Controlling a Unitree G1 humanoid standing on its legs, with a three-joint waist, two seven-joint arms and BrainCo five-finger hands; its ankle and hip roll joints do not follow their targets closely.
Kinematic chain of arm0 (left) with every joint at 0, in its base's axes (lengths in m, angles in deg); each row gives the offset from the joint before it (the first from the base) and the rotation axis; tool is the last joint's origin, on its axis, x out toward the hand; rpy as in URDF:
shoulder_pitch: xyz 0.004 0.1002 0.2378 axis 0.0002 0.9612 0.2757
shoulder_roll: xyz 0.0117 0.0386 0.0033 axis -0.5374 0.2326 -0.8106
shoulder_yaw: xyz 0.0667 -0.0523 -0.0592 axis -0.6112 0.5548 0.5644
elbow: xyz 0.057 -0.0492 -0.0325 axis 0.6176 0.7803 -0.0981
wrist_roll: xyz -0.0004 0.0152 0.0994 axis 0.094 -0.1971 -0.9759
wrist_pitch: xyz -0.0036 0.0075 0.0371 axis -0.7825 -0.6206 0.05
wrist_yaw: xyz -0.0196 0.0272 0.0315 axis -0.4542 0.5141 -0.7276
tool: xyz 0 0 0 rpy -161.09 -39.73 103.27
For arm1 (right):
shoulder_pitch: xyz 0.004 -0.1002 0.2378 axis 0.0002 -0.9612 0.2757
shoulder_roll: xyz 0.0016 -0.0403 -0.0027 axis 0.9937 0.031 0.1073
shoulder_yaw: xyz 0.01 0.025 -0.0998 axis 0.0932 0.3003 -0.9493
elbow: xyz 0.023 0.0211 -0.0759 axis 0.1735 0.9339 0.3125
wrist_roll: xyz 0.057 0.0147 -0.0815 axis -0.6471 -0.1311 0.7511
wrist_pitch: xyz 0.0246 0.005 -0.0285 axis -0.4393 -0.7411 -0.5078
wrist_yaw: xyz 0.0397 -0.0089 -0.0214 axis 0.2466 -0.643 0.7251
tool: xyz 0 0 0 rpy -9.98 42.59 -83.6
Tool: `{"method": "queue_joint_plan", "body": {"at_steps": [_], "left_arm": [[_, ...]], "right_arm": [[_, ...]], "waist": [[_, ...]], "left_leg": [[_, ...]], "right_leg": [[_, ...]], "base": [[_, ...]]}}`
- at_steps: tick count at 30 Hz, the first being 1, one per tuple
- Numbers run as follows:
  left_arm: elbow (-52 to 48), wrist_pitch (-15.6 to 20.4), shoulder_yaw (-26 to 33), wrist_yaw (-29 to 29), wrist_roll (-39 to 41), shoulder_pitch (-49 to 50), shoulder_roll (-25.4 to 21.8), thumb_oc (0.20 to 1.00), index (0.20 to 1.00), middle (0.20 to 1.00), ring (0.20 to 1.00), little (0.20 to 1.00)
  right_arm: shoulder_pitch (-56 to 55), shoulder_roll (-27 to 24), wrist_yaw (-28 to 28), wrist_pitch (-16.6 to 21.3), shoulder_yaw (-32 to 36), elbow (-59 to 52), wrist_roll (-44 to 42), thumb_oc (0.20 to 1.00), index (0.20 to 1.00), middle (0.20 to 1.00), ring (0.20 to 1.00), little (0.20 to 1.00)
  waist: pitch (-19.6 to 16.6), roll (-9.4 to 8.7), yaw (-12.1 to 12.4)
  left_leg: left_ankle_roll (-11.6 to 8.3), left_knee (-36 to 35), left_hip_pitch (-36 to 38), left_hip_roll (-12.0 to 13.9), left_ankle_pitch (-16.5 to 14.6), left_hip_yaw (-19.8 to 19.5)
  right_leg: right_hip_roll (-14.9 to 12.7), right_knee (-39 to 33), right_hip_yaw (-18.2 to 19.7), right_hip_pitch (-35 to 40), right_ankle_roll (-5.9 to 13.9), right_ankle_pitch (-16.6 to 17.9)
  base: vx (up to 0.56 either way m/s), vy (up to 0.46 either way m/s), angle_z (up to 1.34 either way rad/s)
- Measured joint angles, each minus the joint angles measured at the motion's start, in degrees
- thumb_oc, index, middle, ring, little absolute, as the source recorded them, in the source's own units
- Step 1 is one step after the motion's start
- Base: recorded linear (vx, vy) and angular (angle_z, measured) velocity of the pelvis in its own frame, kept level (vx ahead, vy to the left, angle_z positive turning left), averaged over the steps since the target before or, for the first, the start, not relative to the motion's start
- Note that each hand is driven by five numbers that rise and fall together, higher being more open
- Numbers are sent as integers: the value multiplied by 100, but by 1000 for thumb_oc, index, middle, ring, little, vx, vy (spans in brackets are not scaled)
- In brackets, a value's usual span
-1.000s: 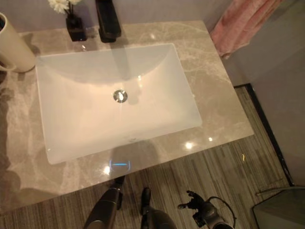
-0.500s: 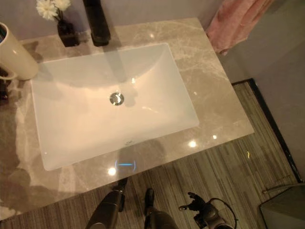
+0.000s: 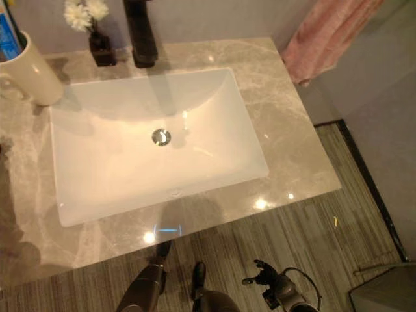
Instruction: Put brush and paste in cup on sink, flatten towel.
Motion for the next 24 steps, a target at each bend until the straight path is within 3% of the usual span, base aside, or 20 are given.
{"method": "queue_joint_plan", "body": {"at_steps": [6,12,24], "left_arm": [[-1321,9,382,-52,-102,969,336,200,200,200,200,200],[-2683,118,608,-565,-93,2077,855,200,200,200,200,200],[-2745,116,543,-947,14,2116,1153,200,200,200,200,200]], "right_arm": [[12,32,-32,-5,17,31,9,1000,1000,1000,1000,1000],[-75,35,-27,-6,190,64,12,1000,1000,1000,1000,1000],[-344,30,59,-13,354,178,126,1000,1000,1000,1000,1000]], "waist": [[-93,-110,196],[-106,-104,331],[-241,183,402]], "left_leg": [[-89,-185,137,7,118,-233],[-96,-211,226,-18,111,-296],[-54,-181,216,-61,89,-195]], "right_leg": [[71,0,-234,122,-40,-58],[69,-34,-285,213,-98,-96],[-8,-31,-179,167,-97,-96]], "base": [[-23,-28,21],[-9,27,5],[-8,46,-4]]}}
